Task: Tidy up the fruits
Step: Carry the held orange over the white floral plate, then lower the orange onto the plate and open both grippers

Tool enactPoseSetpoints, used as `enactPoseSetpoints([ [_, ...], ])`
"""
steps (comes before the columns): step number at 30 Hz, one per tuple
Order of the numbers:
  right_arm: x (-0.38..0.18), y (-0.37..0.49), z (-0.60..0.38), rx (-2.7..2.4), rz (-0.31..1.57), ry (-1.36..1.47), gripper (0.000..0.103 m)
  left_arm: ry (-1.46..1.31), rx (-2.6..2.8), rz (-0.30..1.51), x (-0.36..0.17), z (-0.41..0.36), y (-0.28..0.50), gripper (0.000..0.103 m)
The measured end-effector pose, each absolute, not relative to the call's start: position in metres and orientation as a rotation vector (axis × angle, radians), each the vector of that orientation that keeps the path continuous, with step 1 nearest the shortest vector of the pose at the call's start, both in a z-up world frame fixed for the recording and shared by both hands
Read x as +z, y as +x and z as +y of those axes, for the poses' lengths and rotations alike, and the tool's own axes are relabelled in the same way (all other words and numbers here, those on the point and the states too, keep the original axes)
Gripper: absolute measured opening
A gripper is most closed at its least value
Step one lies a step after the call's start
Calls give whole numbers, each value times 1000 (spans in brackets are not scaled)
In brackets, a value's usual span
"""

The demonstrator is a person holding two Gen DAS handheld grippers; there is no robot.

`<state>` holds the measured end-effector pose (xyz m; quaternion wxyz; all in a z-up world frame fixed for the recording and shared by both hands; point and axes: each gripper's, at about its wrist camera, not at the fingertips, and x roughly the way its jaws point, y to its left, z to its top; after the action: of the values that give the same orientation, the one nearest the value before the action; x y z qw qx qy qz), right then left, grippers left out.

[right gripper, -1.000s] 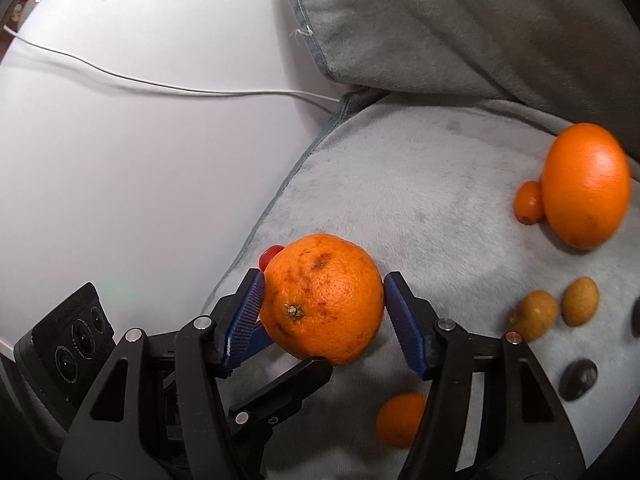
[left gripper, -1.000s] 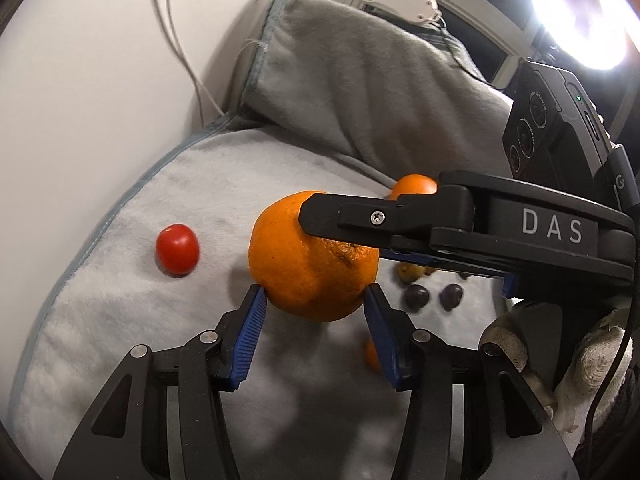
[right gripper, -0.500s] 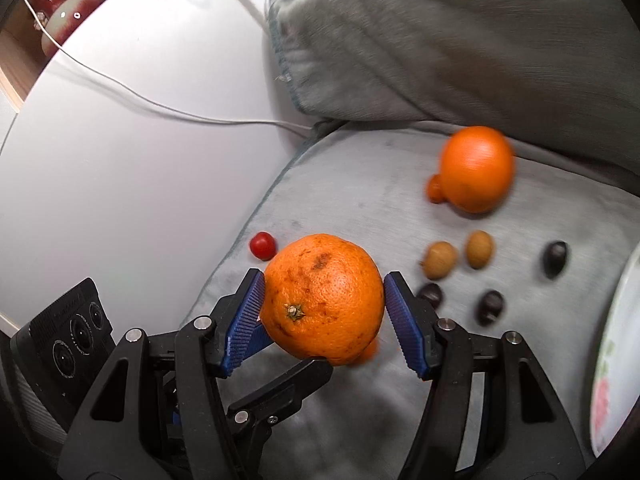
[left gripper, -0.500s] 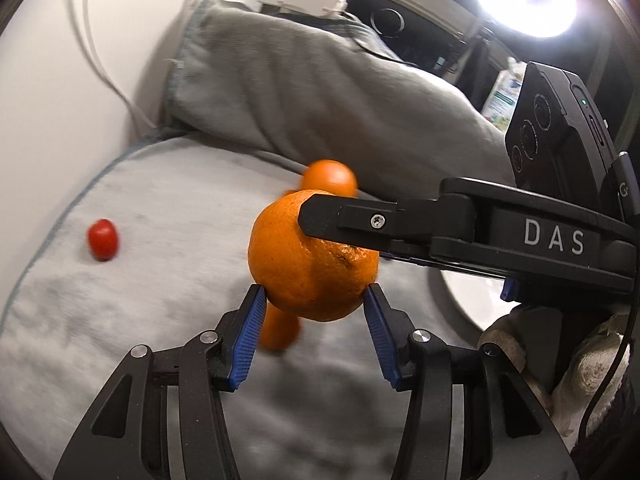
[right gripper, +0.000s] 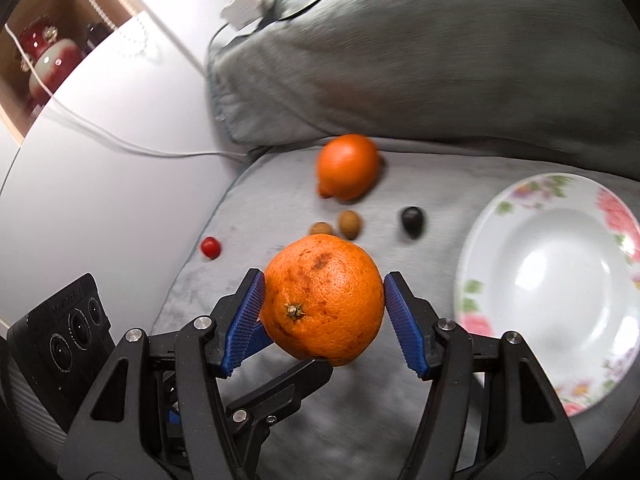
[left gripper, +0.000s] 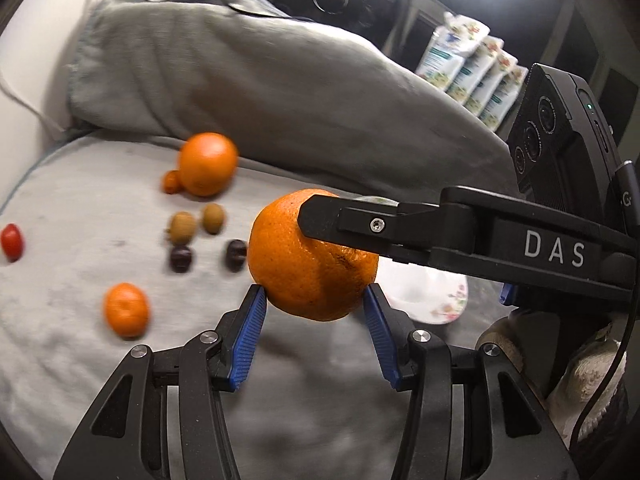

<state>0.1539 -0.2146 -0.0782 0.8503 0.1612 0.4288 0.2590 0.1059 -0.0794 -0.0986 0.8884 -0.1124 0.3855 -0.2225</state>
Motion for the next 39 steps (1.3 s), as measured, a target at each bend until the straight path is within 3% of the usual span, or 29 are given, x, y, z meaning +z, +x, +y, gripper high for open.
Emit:
enactPoseSetpoints([
  [20, -100, 138, -318, 383, 914, 415, 65, -133, -599, 865, -117, -169, 112, 49],
  [30, -81, 130, -343, 348, 786, 451, 65, -143, -583, 828, -106, -149, 106, 49],
  [33, -73, 127, -344, 331, 755, 424, 72, -145, -575, 829, -106, -142, 105, 49],
  [39, -60, 117, -342, 263, 699, 334, 73, -160, -561, 817, -104, -129, 104, 49],
])
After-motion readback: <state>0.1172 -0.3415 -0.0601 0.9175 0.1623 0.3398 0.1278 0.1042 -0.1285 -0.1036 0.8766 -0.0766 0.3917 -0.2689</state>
